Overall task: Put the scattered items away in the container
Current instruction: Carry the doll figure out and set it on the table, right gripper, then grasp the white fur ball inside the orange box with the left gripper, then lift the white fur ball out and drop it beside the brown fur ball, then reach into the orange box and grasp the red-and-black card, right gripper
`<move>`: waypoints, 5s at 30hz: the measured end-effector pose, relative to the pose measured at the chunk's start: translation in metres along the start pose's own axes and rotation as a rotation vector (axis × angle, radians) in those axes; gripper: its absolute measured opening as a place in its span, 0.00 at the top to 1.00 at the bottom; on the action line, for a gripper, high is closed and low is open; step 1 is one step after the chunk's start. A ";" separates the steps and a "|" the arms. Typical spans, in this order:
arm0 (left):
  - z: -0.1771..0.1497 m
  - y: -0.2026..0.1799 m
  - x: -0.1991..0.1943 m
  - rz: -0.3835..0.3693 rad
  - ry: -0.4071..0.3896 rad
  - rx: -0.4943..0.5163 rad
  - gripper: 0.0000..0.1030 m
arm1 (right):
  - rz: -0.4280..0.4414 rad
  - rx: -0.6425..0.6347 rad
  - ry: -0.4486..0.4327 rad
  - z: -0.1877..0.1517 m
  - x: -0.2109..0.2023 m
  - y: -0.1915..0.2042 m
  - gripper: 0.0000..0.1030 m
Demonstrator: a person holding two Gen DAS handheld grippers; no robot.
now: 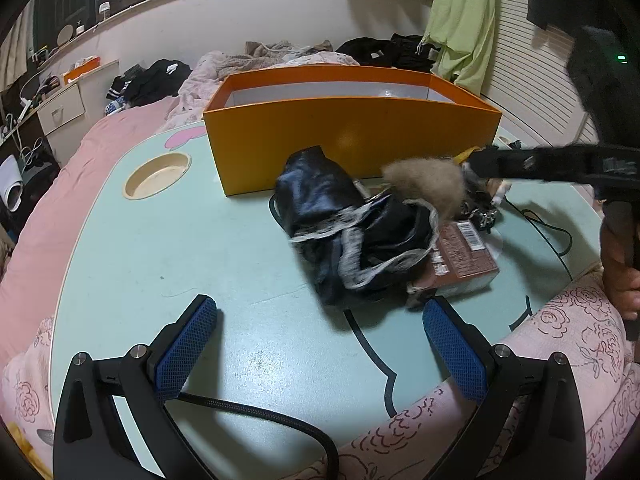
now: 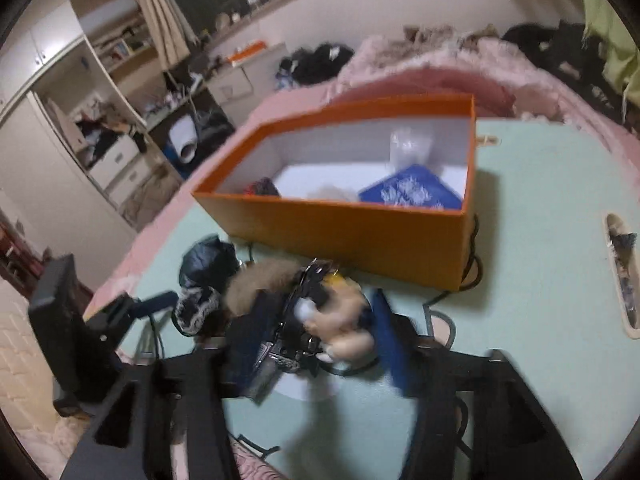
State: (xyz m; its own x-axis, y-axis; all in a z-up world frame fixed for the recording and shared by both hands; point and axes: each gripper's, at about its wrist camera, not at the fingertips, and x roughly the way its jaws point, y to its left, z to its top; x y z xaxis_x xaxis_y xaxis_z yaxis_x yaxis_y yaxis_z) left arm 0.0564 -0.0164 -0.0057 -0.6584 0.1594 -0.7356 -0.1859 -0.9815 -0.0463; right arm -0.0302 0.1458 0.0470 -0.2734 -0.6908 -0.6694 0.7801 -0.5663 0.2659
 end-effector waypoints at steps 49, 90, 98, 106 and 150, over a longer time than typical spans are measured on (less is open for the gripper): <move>0.163 -0.022 0.123 -0.205 0.545 -0.142 0.64 | -0.278 -0.207 0.059 -0.056 0.009 0.024 0.01; 0.011 -0.003 0.001 0.004 0.045 -0.035 0.03 | -0.280 -0.208 0.060 -0.058 0.010 0.025 0.00; 0.009 -0.006 0.012 0.042 0.026 -0.029 0.00 | -0.281 -0.207 0.059 -0.060 0.009 0.026 0.00; 0.007 -0.008 0.009 0.043 0.023 -0.029 0.00 | -0.279 -0.209 0.062 -0.061 0.008 0.027 0.00; 0.007 -0.002 0.002 0.039 0.002 -0.034 0.00 | 0.042 0.000 0.288 0.149 0.092 0.049 0.62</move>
State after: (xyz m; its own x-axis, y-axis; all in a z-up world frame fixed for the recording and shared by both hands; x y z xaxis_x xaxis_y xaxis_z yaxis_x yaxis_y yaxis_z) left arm 0.0506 -0.0133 -0.0022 -0.6634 0.1213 -0.7384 -0.1353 -0.9900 -0.0410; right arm -0.1008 -0.0129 0.1014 -0.0697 -0.5580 -0.8269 0.7875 -0.5396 0.2977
